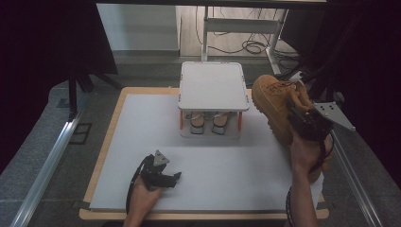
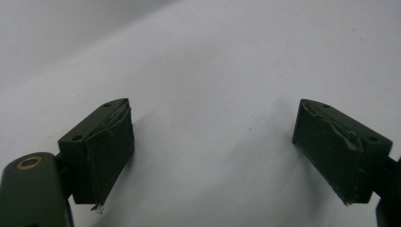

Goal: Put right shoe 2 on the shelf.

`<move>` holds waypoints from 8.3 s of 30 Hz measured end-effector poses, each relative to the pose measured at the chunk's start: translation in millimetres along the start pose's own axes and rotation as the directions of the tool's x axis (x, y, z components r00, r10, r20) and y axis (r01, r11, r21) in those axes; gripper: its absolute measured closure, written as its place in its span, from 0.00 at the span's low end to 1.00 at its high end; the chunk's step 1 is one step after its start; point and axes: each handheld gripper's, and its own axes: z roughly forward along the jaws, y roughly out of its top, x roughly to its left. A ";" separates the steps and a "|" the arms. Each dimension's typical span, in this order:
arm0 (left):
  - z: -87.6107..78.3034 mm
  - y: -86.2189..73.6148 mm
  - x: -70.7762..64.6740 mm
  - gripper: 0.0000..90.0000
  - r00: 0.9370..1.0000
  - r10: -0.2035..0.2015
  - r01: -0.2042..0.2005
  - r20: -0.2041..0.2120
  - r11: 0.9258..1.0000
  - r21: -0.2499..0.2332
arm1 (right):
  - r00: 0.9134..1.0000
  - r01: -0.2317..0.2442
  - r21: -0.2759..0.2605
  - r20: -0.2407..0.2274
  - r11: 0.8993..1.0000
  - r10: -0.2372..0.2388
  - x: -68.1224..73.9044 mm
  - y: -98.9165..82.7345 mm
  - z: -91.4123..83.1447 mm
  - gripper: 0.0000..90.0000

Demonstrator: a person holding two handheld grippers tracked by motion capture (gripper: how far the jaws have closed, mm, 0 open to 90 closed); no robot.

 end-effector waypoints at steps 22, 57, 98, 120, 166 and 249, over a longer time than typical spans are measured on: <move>0.1 -0.1 0.2 0.15 1.000 0.000 0.000 0.000 1.000 0.000 | 0.996 0.000 -0.049 -0.091 0.999 -0.005 25.6 27.2 11.2 0.61; 0.2 -0.2 0.1 0.15 1.000 0.001 -0.001 -0.001 1.000 -0.003 | 0.981 0.004 -0.103 -0.190 0.995 -0.024 94.3 38.0 60.6 0.62; 0.1 -0.2 0.4 0.15 1.000 0.007 -0.007 -0.001 1.000 0.001 | 0.966 -0.035 -0.079 -0.257 0.996 0.014 172.6 23.3 145.4 0.58; 0.3 -0.3 -0.2 0.15 1.000 0.003 -0.003 -0.003 1.000 -0.004 | 0.936 0.004 -0.015 -0.351 1.000 -0.009 153.3 14.8 147.5 0.14; 0.2 -0.3 -0.3 0.15 1.000 0.001 -0.001 -0.002 1.000 -0.004 | 0.866 0.162 0.176 -0.496 0.971 -0.055 110.4 -19.7 89.1 0.56; -0.1 -0.2 0.2 0.15 1.000 0.007 -0.007 -0.002 1.000 0.001 | 0.740 0.295 0.133 -0.658 0.946 -0.138 158.6 -36.1 88.1 0.50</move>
